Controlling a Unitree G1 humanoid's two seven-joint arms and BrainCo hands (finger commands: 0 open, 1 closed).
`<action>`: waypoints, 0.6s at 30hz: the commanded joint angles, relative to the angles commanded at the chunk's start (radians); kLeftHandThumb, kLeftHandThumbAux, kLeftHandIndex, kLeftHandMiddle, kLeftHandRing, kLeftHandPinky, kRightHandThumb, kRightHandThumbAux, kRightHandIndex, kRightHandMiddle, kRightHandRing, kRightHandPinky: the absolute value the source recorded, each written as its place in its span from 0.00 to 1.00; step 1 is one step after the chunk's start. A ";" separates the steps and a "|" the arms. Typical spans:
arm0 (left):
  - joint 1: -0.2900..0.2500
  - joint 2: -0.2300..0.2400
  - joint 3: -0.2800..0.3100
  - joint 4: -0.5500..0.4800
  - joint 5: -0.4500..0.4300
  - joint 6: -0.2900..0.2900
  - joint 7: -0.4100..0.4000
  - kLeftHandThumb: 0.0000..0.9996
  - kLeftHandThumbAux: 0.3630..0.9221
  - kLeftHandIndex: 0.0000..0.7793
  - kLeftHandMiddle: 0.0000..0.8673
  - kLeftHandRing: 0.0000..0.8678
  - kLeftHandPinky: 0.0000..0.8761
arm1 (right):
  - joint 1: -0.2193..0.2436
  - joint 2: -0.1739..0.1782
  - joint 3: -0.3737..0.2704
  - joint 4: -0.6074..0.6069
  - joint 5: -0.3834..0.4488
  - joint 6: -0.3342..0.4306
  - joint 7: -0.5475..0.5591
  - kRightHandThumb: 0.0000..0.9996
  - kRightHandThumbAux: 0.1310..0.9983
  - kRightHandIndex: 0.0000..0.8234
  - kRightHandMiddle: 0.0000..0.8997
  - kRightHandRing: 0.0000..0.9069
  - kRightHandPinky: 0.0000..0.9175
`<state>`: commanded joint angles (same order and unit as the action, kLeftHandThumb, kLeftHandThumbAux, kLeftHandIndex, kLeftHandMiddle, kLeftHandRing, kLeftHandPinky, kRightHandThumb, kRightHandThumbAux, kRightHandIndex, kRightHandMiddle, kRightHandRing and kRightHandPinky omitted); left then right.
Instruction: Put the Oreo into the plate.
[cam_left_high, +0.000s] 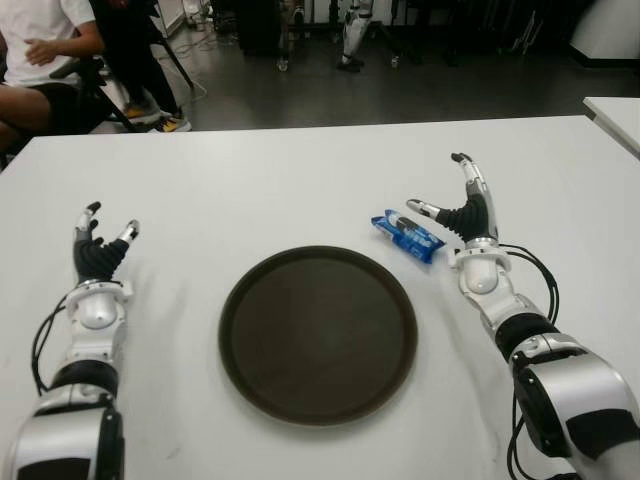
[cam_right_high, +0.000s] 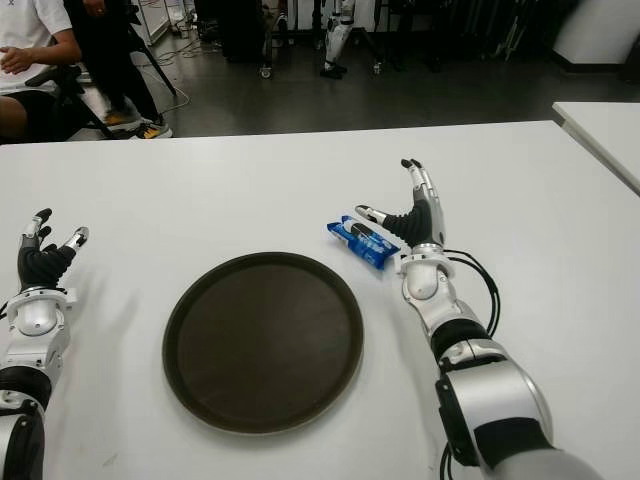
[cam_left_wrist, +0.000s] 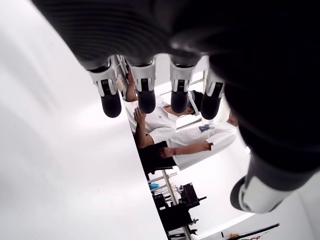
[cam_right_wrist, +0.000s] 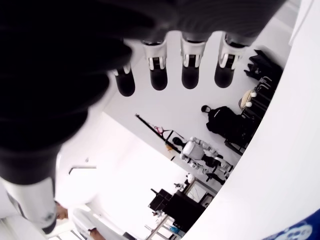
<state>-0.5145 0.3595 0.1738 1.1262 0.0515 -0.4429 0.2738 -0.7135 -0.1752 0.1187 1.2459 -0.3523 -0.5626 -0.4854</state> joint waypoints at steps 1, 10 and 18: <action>0.000 0.000 0.000 0.000 0.000 -0.001 -0.001 0.00 0.55 0.00 0.00 0.00 0.00 | 0.000 0.000 0.001 0.000 0.000 0.005 0.002 0.00 0.59 0.00 0.00 0.00 0.02; -0.005 -0.002 0.004 0.006 -0.005 0.003 -0.001 0.00 0.55 0.00 0.00 0.00 0.00 | -0.004 -0.002 0.009 -0.004 0.000 0.048 0.012 0.00 0.59 0.00 0.00 0.00 0.02; -0.006 -0.003 0.010 0.009 -0.015 -0.003 -0.012 0.00 0.54 0.00 0.00 0.00 0.00 | -0.027 -0.025 0.046 -0.027 -0.018 0.222 0.137 0.00 0.63 0.00 0.00 0.00 0.03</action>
<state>-0.5206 0.3569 0.1841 1.1353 0.0364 -0.4459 0.2615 -0.7406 -0.2001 0.1645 1.2188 -0.3701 -0.3402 -0.3482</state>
